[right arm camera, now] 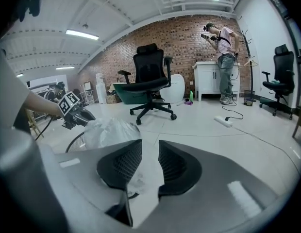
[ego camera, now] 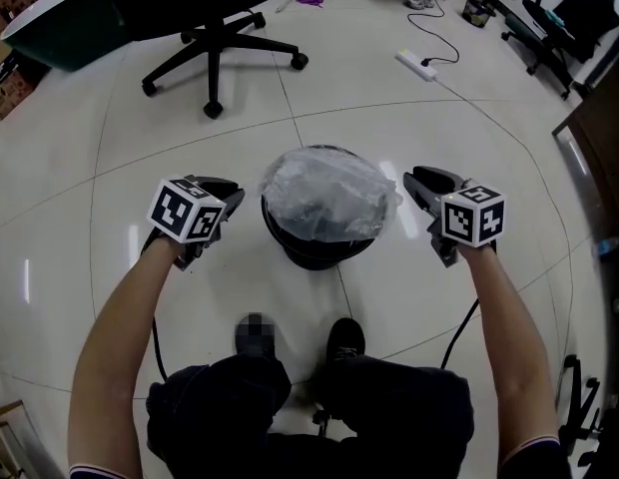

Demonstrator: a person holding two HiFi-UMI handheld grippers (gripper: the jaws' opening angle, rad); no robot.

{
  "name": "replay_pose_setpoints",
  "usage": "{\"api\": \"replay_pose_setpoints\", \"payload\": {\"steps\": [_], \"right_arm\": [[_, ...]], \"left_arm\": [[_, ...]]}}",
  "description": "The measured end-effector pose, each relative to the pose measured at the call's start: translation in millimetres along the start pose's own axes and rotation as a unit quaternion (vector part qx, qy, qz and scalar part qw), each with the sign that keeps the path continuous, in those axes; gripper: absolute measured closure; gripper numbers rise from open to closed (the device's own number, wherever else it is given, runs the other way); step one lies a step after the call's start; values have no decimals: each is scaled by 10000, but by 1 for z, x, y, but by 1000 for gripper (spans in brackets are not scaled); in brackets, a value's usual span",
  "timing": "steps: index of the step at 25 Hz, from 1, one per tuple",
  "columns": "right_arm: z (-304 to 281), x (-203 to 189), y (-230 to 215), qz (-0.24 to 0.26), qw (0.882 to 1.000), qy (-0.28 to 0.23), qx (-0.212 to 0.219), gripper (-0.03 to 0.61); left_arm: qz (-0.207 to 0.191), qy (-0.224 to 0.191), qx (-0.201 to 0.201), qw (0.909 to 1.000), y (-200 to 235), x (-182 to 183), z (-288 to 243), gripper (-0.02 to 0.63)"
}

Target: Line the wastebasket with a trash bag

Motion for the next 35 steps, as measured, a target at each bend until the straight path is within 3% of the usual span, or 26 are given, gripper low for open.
{"api": "replay_pose_setpoints", "payload": {"steps": [7,12,15,19,30,35], "right_arm": [[-23,15,33,315,9986,66,410,477],[-48,15,42,585,9969,428,316,465],[-49,19,48,752,9959,444,227,572],[-36,23,64,913,9939,400,476,575],[18,4,106,1126,9884,370,953,575],[32,-5,116,1092,9874,353,1087,575]], "left_arm": [[-30,43,-86,9999,-8,-8,15,502],[59,10,-103,9999,-8,-14,21,462],[49,-5,-116,9999,-9,-15,26,462],[53,-58,-64,9999,-9,-13,30,463],[-334,-1061,53,9938,-41,48,37,463],[-644,-1116,-152,9915,-56,75,25,463]]}}
Point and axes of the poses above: the fingertips, and each gripper's own axes: z backward along the fingers, y to its left, x out of its top, the point moved 10 cm from there along z, backward along the fingers, and after that the axes turned 1 degree about x, right-handed, at the moved point
